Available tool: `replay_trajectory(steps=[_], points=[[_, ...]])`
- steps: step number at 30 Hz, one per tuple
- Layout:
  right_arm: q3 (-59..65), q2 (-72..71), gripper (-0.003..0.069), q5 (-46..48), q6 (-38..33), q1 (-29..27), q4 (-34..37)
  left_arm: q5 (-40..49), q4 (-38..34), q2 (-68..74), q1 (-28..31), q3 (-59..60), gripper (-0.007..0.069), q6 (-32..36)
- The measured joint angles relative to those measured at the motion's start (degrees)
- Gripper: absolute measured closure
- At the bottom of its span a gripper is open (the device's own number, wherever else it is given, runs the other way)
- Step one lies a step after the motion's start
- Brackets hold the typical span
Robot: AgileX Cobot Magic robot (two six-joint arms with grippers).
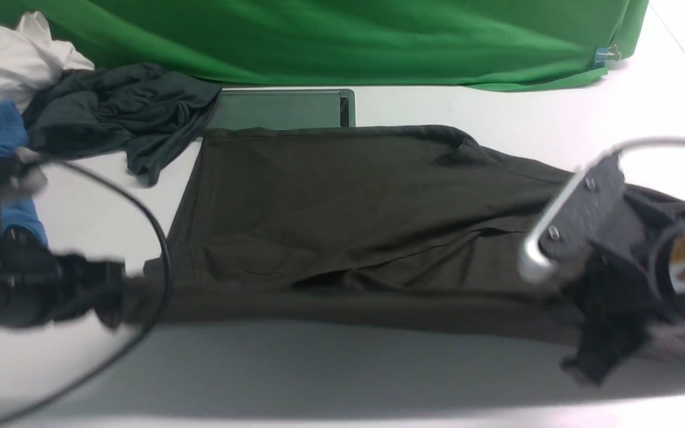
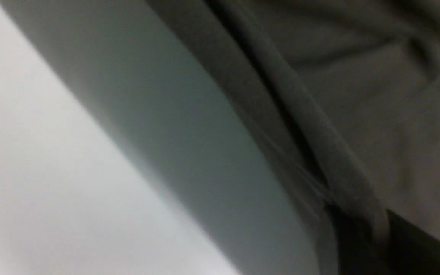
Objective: Fold a long-sleeved shirt on a white desktop.
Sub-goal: 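Fold the black garment in half by bringing its near edge over to the far edge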
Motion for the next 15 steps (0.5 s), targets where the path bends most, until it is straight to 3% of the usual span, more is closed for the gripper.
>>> replay_trajectory(steps=[7, 15], points=[[-10.8, 8.8, 0.0605, 0.3, -1.9, -4.8, -1.2, -1.1, -0.1, 8.3, 0.0, -9.7, 0.0579, 0.6], [-28.0, 22.0, 0.0605, -0.3, -9.6, -10.7, -1.5, -0.3, -3.1, 26.0, -0.1, -28.3, 0.0579, 2.4]])
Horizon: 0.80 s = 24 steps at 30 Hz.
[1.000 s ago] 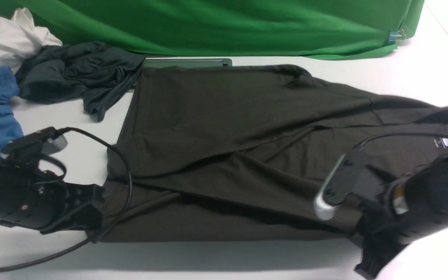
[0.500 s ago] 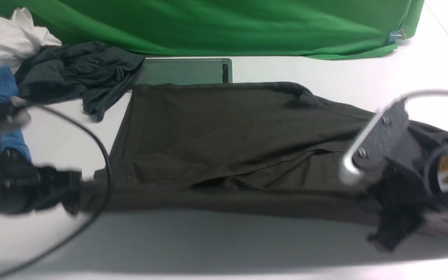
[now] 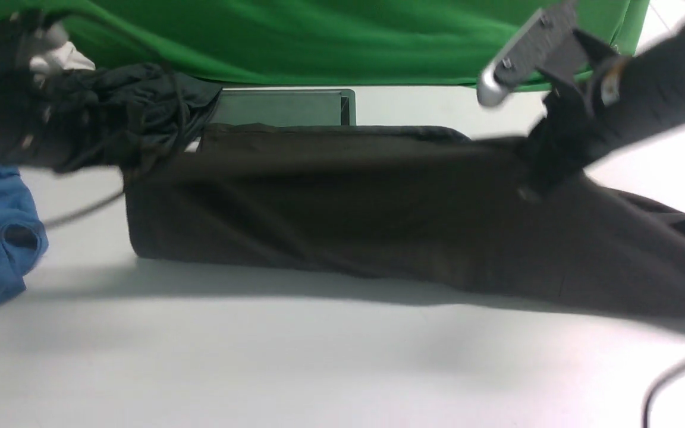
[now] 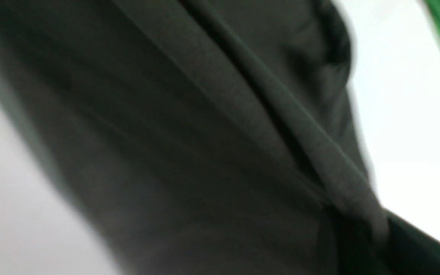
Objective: Fold a long-sleeved shirt on a white desktop.
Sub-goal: 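Fold the black garment in half by bringing its near edge over to the far edge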
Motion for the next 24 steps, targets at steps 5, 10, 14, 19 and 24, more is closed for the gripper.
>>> replay_trajectory(steps=[5, 10, 14, 19, 24], points=[[-5.6, 8.1, 0.0605, -5.9, -3.6, -1.9, -0.4, -1.7, -1.3, 10.3, -0.2, -10.4, 0.0579, 0.3], [-8.5, 19.2, 0.0603, -22.5, -2.9, -4.2, -0.7, -14.2, -1.8, 23.9, -2.7, -18.9, 0.056, 0.8], [-8.5, 26.5, 0.0543, -34.1, 4.1, -5.3, -0.8, -23.1, -1.9, 33.4, -5.2, -23.7, 0.0477, 0.8], [-8.5, 28.3, 0.026, -34.8, 11.0, -5.7, -0.9, -16.1, -1.4, 38.2, -5.9, -29.6, 0.0218, -0.6], [-8.5, 19.8, 0.0095, -24.8, 13.2, -5.7, -1.0, -1.3, 1.8, 33.8, -4.9, -35.4, -0.0027, -1.5]])
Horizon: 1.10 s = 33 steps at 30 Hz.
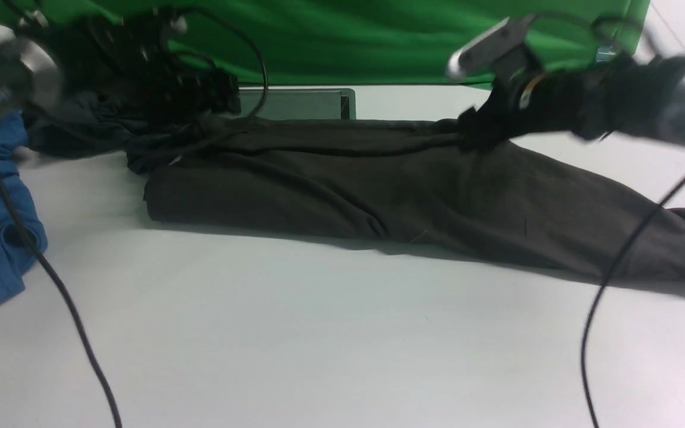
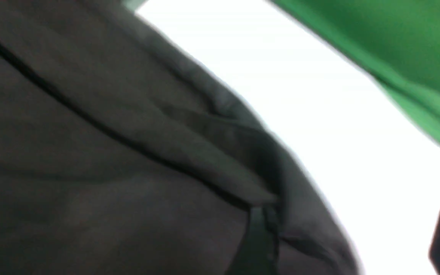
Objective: Fold a long-sleeved shirt on a white desktop.
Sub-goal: 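Fold the black garment in half by bringing its near edge over to the far edge, then grasp the waist and leg ends of the folded dark trousers and straighten them on the table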
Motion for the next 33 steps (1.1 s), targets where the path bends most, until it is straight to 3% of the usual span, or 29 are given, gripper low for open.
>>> replay_trajectory(steps=[2, 6, 10, 15, 16, 17, 19, 21, 28, 29, 33], points=[[0.0, -3.6, 0.0086, 3.6, 1.7, 0.0, -0.1, 4.6, 0.3, -2.2, 0.9, -1.5, -0.0049, -0.8], [-0.1, -14.5, 0.0078, 15.2, 11.9, 0.0, -0.1, 19.0, 1.7, -9.6, 4.4, -2.6, -0.0068, -5.7], [2.2, -22.6, 0.0078, 20.8, 19.2, 0.0, -0.1, 23.0, 2.8, -14.3, 6.2, 5.6, -0.0069, -9.2], [8.3, -27.8, 0.0077, 22.0, 21.1, 0.0, -0.1, 14.7, -1.8, -19.2, 6.3, 23.9, -0.0069, -10.9], [10.7, -29.0, 0.0077, 22.4, 21.2, 0.0, -0.1, 8.3, -6.6, -21.5, 6.3, 31.0, -0.0069, -11.0], [11.3, -29.3, 0.0077, 22.5, 21.2, 0.0, -0.1, 7.4, -7.4, -21.8, 6.3, 31.8, -0.0069, -11.0], [14.0, -30.3, 0.0077, 23.6, 21.0, 0.0, -0.1, -3.6, -18.1, -24.8, 6.3, 41.2, -0.0069, -11.0], [15.2, -30.6, 0.0077, 24.3, 20.8, 0.0, -0.1, -8.7, -22.6, -25.5, 6.3, 45.4, -0.0069, -10.9], [17.3, -30.8, 0.0077, 25.1, 20.6, 0.0, 0.2, -17.9, -37.5, -21.7, 6.3, 50.3, -0.0069, 0.5], [17.3, -31.0, 0.0077, 25.0, 20.5, 0.0, 0.4, -19.0, -43.9, -20.0, 6.3, 50.3, -0.0069, 7.1], [17.3, -31.1, 0.0077, 25.0, 19.4, 0.0, 0.5, -18.7, -57.8, -17.3, 6.3, 49.3, -0.0069, 19.9]])
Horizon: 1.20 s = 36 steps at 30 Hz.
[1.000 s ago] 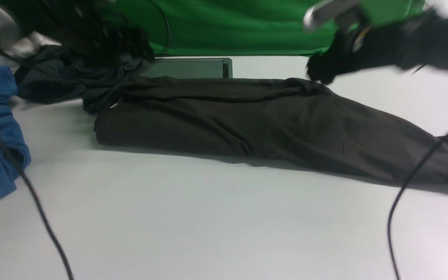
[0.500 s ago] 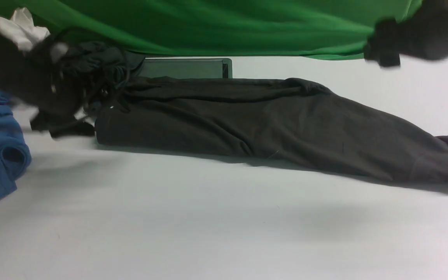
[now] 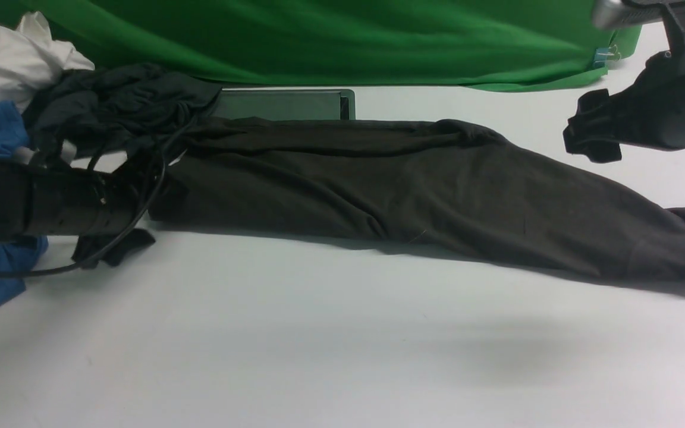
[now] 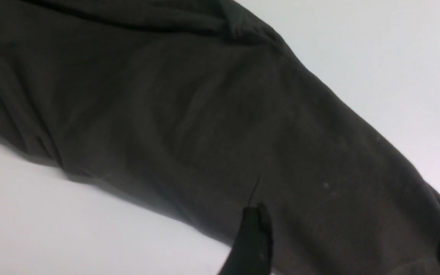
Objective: Fold a long-sleeved shirt on a white desktop.
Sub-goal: 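Grasp the waist and leg ends of the folded dark trousers and straighten them on the table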
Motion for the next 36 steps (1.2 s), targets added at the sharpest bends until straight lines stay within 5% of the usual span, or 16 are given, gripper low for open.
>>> replay_trajectory(steps=[5, 13, 17, 18, 19, 22, 25, 31, 36], points=[[0.0, -0.1, 0.0077, 0.0, -0.4, 0.0, 0.1, 4.5, -13.1, 3.8, 0.0, -2.2, -0.0069, 12.6], [0.0, -0.2, 0.0077, 0.7, -0.6, 0.0, 0.2, 8.1, -15.8, 6.2, 0.2, -3.3, 0.0004, 19.3], [0.0, -0.2, 0.0077, 1.1, -0.6, 0.0, 0.3, 8.7, -13.5, 6.7, 1.0, -3.2, 0.021, 19.7], [0.0, -0.2, 0.0077, 1.4, -0.7, 0.0, 0.9, 10.3, -10.9, 7.2, 2.0, -3.1, 0.0375, 19.7], [0.0, -0.2, 0.0077, 1.5, -0.8, 0.0, 1.4, 11.2, -10.4, 7.4, 2.4, -3.1, 0.0445, 19.7], [0.0, -0.4, 0.008, 2.0, -3.2, 0.0, 4.3, 15.6, -6.5, 7.5, 4.5, -2.6, 0.0488, 19.6], [0.0, -1.5, 0.0132, 2.4, -6.6, 0.0, 8.0, 18.8, -4.6, 6.6, 6.4, -0.6, 0.0487, 19.6], [0.0, -6.9, 0.0567, 3.6, -14.0, 0.0, 18.1, 14.7, -2.9, -4.1, 12.0, 12.6, 0.0487, 21.9], [0.0, -12.1, 0.0637, 3.5, -15.6, 0.0, 20.1, 10.9, -6.0, -14.2, 19.6, 22.1, 0.0487, 26.8]])
